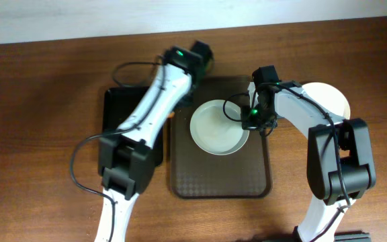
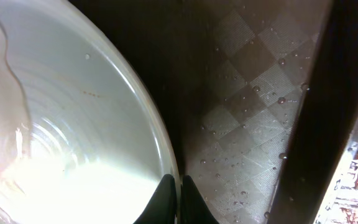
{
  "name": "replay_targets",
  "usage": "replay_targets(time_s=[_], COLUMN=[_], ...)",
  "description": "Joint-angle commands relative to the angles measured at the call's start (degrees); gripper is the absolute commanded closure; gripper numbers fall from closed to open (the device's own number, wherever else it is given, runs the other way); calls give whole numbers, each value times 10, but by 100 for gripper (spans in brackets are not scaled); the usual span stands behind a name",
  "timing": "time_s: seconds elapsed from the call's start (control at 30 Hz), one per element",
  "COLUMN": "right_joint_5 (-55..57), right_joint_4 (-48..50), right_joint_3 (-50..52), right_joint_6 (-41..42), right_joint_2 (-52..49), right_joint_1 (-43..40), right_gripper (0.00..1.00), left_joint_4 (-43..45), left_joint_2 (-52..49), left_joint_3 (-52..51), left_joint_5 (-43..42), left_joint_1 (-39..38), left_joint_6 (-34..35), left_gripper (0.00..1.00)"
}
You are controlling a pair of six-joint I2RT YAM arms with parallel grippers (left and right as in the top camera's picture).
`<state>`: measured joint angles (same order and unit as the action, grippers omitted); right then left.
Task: Clean dirty plates on tray and stack at the side
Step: 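Grasp the sponge with the left gripper and scrub the last plate, then return the sponge to the black tray and lift the plate with the right gripper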
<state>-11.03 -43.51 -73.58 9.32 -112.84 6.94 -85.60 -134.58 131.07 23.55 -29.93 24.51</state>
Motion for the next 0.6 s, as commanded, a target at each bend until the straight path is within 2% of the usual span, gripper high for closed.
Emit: replay_targets(time_s=[0.0, 0.13, 0.23, 0.3, 0.4, 0.43, 0.47, 0.5, 0.53, 0.57], right_joint_5=[33, 33, 33, 33, 33, 33, 33, 33, 33, 33], right_joint_4=[-4, -3, -4, -4, -2, 1, 4, 8, 12, 9], right_joint_3=[5, 5, 5, 5, 5, 5, 4, 4, 3, -3], right_joint_6=[6, 6, 6, 6, 5, -5, -9, -9, -9, -9], right_joint_2=[-9, -9, -9, -9, -9, -9, -9, -9, -8, -8], right_joint_1=[-3, -3, -3, -3, -3, -3, -3, -3, -3, -3], right_gripper=[96, 96, 96, 96, 95, 93, 87, 87, 96, 96], left_joint_4=[-45, -19, -9, 4, 16, 12, 11, 11, 11, 10], left_joint_2=[12, 12, 12, 12, 18, 33, 54, 78, 111, 143], left_joint_3=[57, 28, -31, -71, -90, -90, -90, -90, -90, -90], left_joint_5=[-30, -231, -268, -266, -266, -266, -266, -266, -266, -266], left_joint_1=[73, 174, 209, 212, 212, 212, 214, 217, 224, 232], left_joint_6=[11, -105, -142, -154, -154, -154, -155, -155, -155, -154], left_gripper=[100, 100, 100, 95, 56, 24, 0, 0, 0, 0])
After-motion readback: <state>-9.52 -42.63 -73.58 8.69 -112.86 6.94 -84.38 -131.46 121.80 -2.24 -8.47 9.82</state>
